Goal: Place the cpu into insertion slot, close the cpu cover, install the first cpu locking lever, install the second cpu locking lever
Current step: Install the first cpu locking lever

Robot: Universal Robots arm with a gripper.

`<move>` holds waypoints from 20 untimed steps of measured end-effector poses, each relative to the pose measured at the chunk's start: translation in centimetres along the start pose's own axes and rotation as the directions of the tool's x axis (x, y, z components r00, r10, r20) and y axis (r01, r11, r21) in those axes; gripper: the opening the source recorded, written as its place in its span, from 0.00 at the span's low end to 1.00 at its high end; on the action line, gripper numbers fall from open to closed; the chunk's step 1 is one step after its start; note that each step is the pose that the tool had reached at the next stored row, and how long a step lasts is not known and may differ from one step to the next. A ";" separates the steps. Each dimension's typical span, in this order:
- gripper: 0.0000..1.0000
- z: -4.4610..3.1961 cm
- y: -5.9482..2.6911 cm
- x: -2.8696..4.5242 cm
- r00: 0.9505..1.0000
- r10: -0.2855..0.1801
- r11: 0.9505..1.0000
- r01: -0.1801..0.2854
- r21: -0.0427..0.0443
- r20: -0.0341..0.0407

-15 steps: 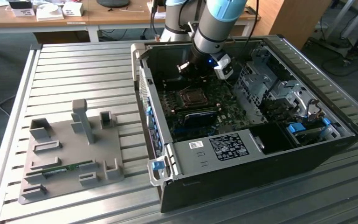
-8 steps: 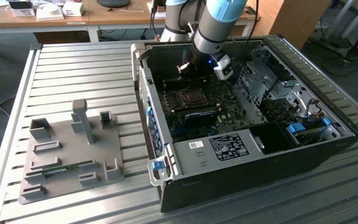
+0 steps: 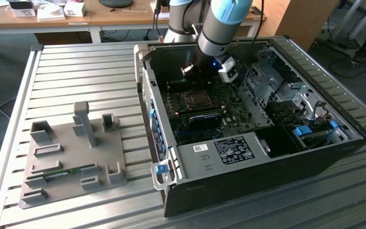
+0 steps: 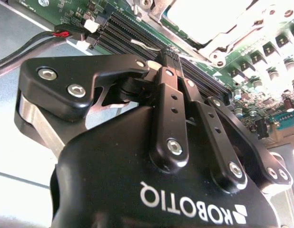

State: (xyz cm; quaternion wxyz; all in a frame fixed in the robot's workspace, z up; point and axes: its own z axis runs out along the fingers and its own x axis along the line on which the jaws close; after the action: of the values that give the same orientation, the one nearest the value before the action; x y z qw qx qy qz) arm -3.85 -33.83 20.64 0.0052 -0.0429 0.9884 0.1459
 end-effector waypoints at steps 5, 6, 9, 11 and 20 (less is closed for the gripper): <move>0.11 0.26 -0.08 0.00 1.000 0.000 1.000 0.000 0.001 0.000; 0.11 0.30 -0.09 0.01 1.000 0.000 1.000 0.000 0.002 0.000; 0.11 0.30 -0.10 0.01 1.000 0.000 1.000 0.000 0.002 0.000; 0.11 0.32 -0.09 0.01 1.000 0.000 1.000 0.000 0.002 0.000; 0.11 0.54 -0.16 0.01 1.000 0.000 1.000 0.000 0.002 0.000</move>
State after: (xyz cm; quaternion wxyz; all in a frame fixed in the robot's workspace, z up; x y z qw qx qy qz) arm -3.85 -33.83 20.08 0.0052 -0.0429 0.9885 0.1451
